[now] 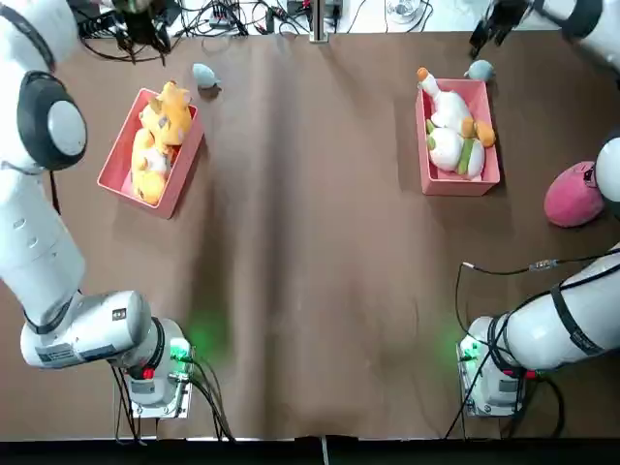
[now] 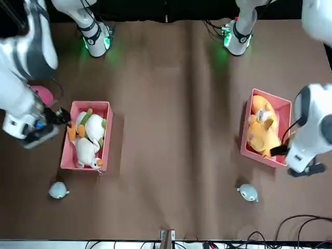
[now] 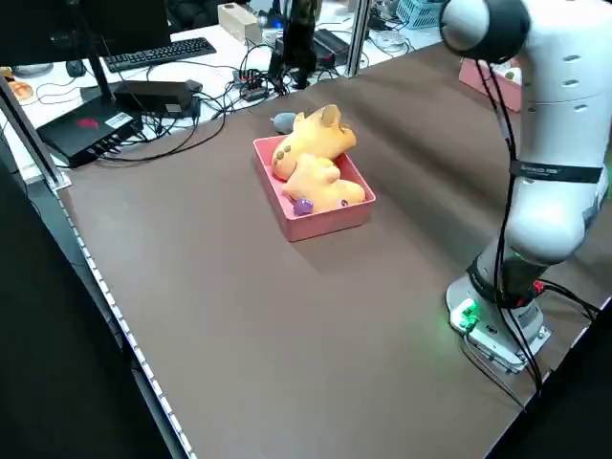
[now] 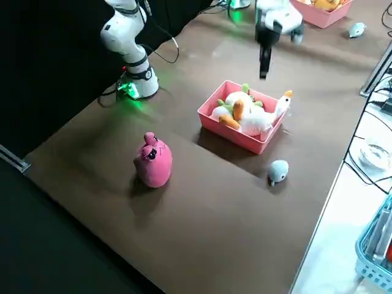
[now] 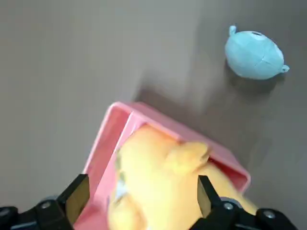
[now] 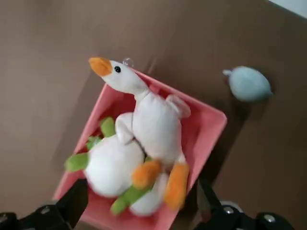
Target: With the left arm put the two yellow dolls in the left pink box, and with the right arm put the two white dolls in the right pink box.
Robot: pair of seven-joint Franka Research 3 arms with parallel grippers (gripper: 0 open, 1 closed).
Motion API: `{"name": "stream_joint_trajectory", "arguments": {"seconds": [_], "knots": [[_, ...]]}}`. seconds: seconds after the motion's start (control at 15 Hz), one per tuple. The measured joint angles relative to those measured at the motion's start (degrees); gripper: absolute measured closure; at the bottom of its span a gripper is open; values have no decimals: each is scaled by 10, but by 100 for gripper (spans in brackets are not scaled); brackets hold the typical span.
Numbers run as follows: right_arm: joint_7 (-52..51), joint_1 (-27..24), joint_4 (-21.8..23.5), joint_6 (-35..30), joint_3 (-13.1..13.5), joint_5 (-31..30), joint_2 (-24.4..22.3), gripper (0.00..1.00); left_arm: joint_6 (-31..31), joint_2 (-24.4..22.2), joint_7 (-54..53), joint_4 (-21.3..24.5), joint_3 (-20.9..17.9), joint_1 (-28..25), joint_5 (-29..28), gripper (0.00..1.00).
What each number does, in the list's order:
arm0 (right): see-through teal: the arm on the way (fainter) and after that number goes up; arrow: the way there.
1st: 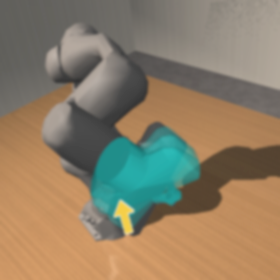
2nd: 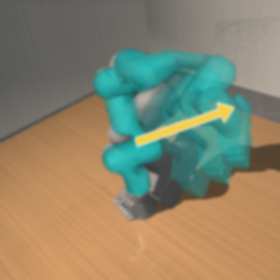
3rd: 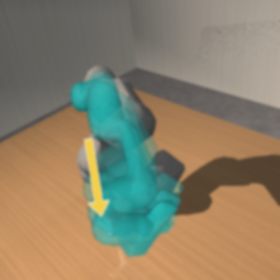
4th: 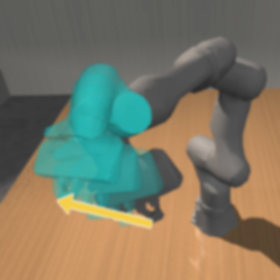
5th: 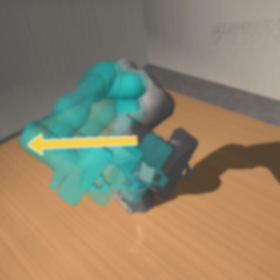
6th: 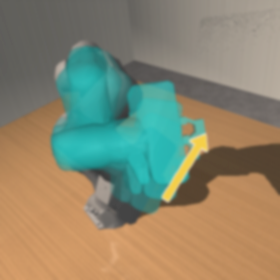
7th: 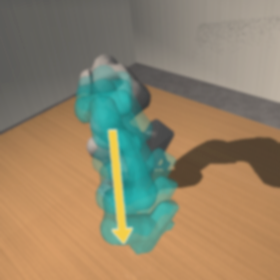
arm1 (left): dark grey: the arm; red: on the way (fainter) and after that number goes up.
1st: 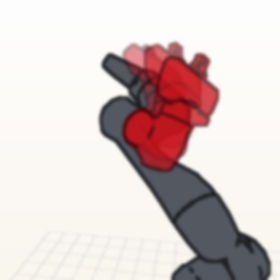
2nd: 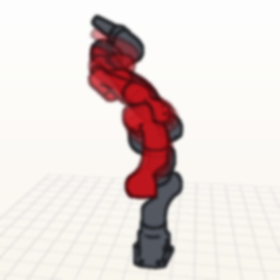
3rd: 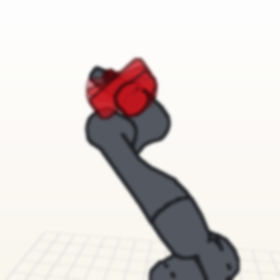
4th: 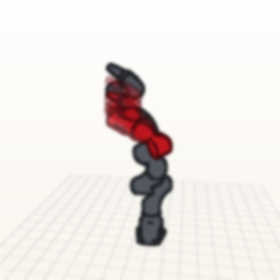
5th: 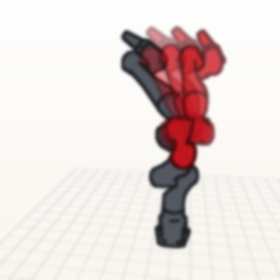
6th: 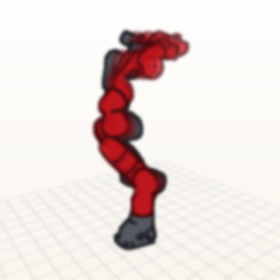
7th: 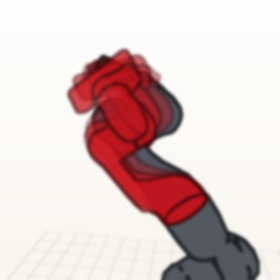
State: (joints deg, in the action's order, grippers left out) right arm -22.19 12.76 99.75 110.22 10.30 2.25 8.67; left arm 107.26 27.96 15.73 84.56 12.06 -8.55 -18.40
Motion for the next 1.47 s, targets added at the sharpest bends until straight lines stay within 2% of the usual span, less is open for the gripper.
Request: {"name": "stream_joint_trajectory", "arguments": {"seconds": [0.13,0.2,0.33,0.53,0.67,0.87,1.07,1.2,1.47], "knots": [[53,-5,-80,-98,3,0,-2,0,-50,-47,0,-1,1,-15,26,1],[65,-13,-107,-123,3,0,-3,0,-69,-67,-1,0,1,-25,45,1],[70,-38,-146,-161,5,0,-3,0,-93,-97,-3,0,1,-44,71,1],[71,-66,-179,-208,6,0,-13,0,-142,-132,-5,1,2,-52,79,1],[80,-93,-184,-262,-4,0,-48,0,-186,-153,-4,2,4,-49,88,1],[96,-127,-174,-278,-37,-1,-69,0,-221,-159,1,3,14,-47,91,1],[136,-147,-137,-276,-62,-9,-90,0,-253,-196,4,1,24,-47,107,1],[149,-178,-122,-268,-99,-15,-99,0,-272,-231,4,2,24,-48,128,1],[163,-187,-131,-250,-127,-33,-102,0,-291,-264,1,9,26,-48,144,1]]}}
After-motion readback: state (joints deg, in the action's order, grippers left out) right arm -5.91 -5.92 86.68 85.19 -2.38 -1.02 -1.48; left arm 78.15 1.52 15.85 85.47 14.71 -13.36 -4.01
